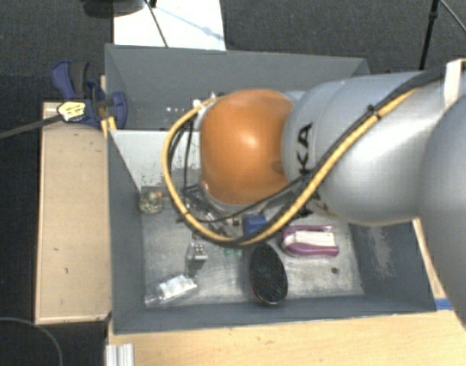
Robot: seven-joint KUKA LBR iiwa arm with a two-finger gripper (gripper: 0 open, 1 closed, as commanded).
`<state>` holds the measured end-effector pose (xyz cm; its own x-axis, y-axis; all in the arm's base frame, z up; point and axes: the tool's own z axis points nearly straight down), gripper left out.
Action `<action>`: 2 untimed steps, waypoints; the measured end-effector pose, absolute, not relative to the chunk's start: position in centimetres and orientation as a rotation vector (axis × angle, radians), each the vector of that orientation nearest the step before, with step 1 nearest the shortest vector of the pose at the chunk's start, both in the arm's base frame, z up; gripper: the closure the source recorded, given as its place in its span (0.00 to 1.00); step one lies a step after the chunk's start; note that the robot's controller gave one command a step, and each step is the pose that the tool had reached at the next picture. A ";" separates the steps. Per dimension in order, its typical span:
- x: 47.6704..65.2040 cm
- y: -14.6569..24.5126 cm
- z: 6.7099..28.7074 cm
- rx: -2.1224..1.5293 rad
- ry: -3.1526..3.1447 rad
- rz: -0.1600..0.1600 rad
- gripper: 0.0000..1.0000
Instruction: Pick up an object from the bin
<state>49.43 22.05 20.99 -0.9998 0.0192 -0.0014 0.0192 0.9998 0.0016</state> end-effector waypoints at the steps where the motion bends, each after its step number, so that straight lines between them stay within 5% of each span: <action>1: 48.8 22.5 6.8 -0.144 3.137 0.000 0.00; 2: 48.7 22.6 7.0 -0.133 3.137 0.002 1.00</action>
Offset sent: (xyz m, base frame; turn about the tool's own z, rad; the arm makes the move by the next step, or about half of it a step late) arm -0.0078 0.0053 -0.1399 -0.1141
